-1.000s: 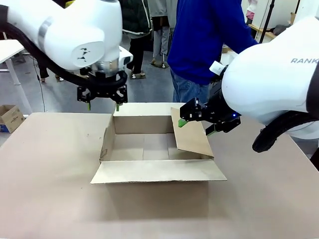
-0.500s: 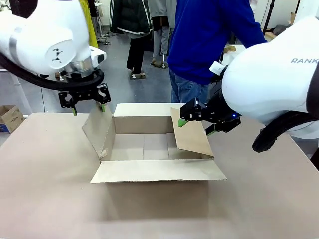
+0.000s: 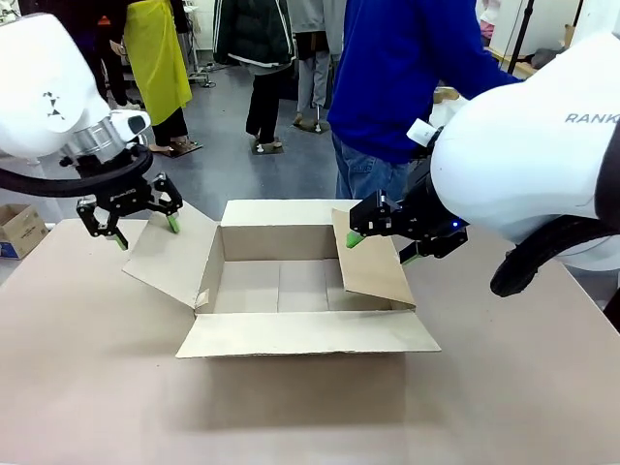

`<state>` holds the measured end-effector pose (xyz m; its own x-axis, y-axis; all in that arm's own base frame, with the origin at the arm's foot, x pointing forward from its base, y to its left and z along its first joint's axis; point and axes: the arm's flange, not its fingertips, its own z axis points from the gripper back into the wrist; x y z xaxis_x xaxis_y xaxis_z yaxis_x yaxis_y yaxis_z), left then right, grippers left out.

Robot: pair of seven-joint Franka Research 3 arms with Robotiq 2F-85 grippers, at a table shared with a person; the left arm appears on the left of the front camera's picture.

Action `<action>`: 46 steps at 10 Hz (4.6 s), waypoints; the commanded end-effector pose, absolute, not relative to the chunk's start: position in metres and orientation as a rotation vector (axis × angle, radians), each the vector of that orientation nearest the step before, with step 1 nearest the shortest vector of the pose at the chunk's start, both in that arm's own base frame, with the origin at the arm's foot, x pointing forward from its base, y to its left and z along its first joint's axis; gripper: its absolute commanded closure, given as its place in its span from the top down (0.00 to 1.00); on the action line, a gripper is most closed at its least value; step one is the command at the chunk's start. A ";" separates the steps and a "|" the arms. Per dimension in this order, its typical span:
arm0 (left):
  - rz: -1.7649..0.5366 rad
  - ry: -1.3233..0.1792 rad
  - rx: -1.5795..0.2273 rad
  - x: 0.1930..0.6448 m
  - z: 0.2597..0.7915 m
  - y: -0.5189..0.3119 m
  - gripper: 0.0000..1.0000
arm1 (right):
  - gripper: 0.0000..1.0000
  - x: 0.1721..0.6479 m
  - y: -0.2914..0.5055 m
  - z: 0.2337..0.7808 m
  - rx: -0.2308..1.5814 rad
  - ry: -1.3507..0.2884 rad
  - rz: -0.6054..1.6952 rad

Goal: Pack the gift set into the box.
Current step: Place both hands on the side flaps of the Package Box and spread them outward.

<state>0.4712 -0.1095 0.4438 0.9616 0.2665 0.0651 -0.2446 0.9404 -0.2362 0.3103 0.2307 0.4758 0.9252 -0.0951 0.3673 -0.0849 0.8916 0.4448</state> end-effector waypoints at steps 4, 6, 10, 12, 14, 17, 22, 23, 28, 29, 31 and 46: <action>0.261 -0.097 -0.229 0.471 0.444 -0.110 1.00 | 1.00 0.311 0.227 0.478 0.497 -0.386 0.020; 0.261 -0.097 -0.229 0.471 0.444 -0.110 1.00 | 1.00 0.311 0.227 0.478 0.497 -0.386 0.020; 0.261 -0.097 -0.229 0.471 0.444 -0.110 1.00 | 1.00 0.310 0.231 0.476 0.473 -0.393 -0.005; 0.261 -0.097 -0.229 0.471 0.444 -0.110 1.00 | 1.00 0.366 0.256 0.494 0.301 -0.324 0.067; 0.261 -0.097 -0.229 0.471 0.444 -0.110 1.00 | 1.00 0.400 0.302 0.489 0.074 -0.311 0.124; 0.261 -0.097 -0.229 0.471 0.444 -0.110 1.00 | 1.00 0.388 0.286 0.476 0.106 -0.350 0.161; 0.261 -0.097 -0.229 0.471 0.444 -0.110 1.00 | 1.00 0.402 0.364 0.449 -0.132 -0.318 0.374; 0.261 -0.097 -0.229 0.471 0.444 -0.110 1.00 | 1.00 0.412 0.373 0.438 -0.156 -0.283 0.351; 0.261 -0.097 -0.229 0.471 0.444 -0.110 1.00 | 1.00 0.415 0.368 0.410 -0.160 -0.191 0.106; 0.261 -0.097 -0.229 0.471 0.444 -0.110 1.00 | 1.00 0.418 0.364 0.411 -0.145 -0.188 0.068; 0.261 -0.097 -0.229 0.471 0.444 -0.110 1.00 | 1.00 0.423 0.367 0.404 -0.233 -0.208 0.067; 0.261 -0.097 -0.229 0.471 0.444 -0.110 1.00 | 1.00 0.407 0.263 0.468 -0.324 -0.312 -0.220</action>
<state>0.4719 -0.1097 0.4418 0.9655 0.2548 0.0545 -0.2337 0.9392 -0.2517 0.4162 0.2806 0.4749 0.9424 -0.0971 0.3200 0.2011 0.9291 -0.3103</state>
